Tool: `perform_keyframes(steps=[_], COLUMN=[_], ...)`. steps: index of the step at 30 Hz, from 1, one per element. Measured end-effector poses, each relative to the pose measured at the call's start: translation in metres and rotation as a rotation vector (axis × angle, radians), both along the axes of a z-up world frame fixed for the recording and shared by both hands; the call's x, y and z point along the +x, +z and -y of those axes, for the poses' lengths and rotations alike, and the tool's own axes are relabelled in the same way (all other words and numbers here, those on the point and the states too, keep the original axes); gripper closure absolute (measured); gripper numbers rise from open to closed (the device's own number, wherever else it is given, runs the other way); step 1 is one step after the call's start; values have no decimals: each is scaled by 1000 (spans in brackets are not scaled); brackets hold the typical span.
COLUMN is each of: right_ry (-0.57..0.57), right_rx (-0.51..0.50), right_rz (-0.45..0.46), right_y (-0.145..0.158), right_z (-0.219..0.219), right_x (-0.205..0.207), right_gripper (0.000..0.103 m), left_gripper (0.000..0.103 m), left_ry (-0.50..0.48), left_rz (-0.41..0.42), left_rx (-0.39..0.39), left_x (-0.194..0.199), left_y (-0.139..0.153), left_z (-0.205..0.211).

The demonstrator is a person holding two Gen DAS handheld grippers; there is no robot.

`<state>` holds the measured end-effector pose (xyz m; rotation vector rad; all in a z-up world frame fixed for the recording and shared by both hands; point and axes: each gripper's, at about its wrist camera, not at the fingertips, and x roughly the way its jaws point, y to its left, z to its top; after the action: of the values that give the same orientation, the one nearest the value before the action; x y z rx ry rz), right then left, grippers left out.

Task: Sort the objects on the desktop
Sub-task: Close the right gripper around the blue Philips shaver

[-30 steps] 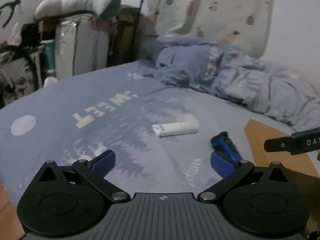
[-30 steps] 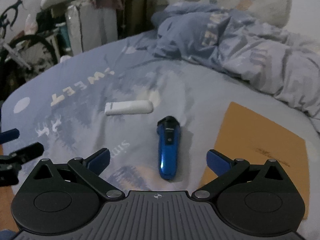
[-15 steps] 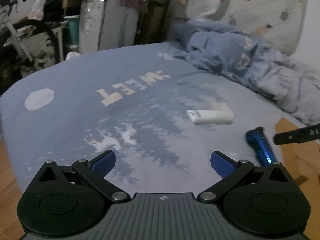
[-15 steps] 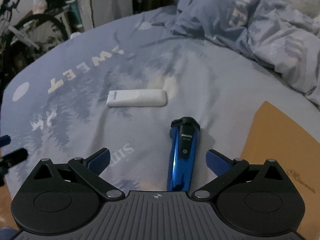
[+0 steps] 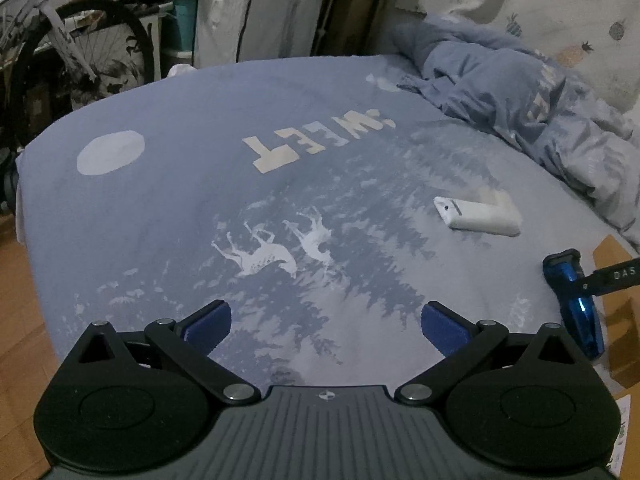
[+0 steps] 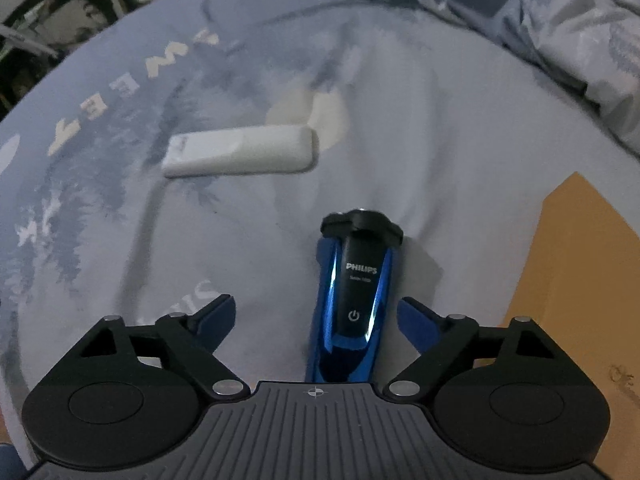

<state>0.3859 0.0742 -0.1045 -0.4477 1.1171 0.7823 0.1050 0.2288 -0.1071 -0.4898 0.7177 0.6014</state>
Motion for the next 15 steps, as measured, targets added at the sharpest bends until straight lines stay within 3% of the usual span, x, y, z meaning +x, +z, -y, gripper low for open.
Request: perform_keyframes(steps=[4,8,12,13,15], right_ry=[3,-17,-36,-41,-48], right_rx=[-19,-56,-73,-77,-73], right_rz=[-34,-26,-54,-51,-50], right_y=[-7,-14,-26,-27,-27], right_z=[-5,-10,-10,-10,-8], right_x=[8,18,22,23,23], right_gripper=[19,38,48,55,55], left_gripper=[0,0,0,0,0], left_ry=[8,5,15,17,20], left_rz=[-16,-17,-9,-9,-11], left_rx=[-19,-20,-18,-22,-24], left_x=[-1,-3,-5,-5,-5], left_y=[-7,-8,-7,-8,-8], left_z=[-4,-6,-9,-9,-10])
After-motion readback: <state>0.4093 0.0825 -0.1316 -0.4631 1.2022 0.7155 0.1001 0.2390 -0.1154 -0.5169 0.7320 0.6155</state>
